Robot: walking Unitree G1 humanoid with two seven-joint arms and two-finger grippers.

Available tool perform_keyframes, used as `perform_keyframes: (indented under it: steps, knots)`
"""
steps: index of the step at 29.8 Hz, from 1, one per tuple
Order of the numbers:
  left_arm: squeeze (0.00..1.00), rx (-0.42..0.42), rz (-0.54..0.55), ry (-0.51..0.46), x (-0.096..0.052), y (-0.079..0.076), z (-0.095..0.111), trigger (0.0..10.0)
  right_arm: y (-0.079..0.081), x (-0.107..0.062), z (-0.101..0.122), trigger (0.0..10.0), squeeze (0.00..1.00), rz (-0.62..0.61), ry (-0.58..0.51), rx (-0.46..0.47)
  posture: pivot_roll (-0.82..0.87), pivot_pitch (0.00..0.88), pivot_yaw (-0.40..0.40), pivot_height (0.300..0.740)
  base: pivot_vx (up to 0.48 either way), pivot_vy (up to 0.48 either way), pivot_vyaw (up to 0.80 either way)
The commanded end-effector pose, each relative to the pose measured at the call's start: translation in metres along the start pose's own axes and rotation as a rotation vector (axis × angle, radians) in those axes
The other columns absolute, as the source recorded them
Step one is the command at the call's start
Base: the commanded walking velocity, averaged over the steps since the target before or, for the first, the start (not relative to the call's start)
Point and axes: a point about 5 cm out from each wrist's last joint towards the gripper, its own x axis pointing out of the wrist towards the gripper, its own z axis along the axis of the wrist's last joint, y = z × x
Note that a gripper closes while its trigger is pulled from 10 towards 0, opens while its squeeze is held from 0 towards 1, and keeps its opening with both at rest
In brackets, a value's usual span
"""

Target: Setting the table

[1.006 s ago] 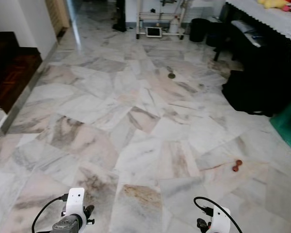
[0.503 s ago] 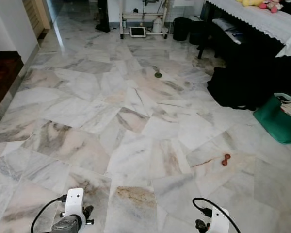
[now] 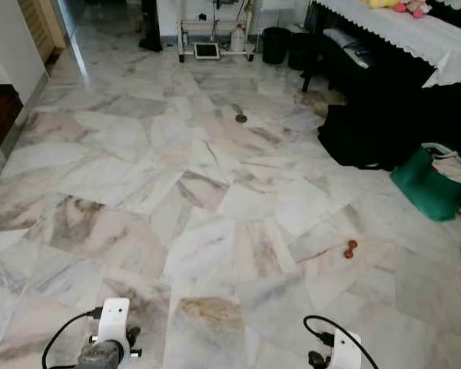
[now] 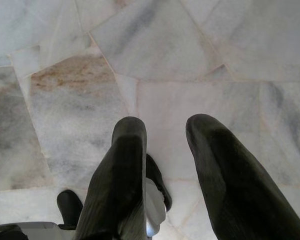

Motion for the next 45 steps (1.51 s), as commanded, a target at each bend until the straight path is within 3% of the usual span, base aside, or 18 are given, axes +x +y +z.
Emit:
perform_keyframes:
  steps: [1,5,14,45]
  knots:
    - [0.00,0.050,0.001,0.020,-0.0005,-0.0025,-0.0052,10.0,-0.0030,-0.0011,-0.0054,10.0,0.00,-0.009,0.022,-0.004,0.05,0.000,-0.048,0.740,0.000,-0.307,-0.73]
    - [0.00,0.029,0.004,0.031,-0.0006,-0.0032,-0.0072,10.0,-0.0022,-0.0012,-0.0064,10.0,0.00,-0.008,0.026,-0.006,0.04,0.000,-0.046,0.740,0.000,-0.284,-0.73]
    - [0.00,0.066,-0.003,0.022,-0.0005,-0.0045,-0.0063,10.0,-0.0008,-0.0012,-0.0070,10.0,0.00,-0.004,0.027,-0.008,0.05,0.000,-0.045,0.740,0.000,-0.210,-0.73]
    - [0.00,0.027,-0.020,0.003,-0.0001,-0.0091,-0.0045,10.0,-0.0007,-0.0013,-0.0080,10.0,0.00,-0.007,0.033,-0.009,0.05,0.000,-0.055,0.740,0.000,0.000,-0.73]
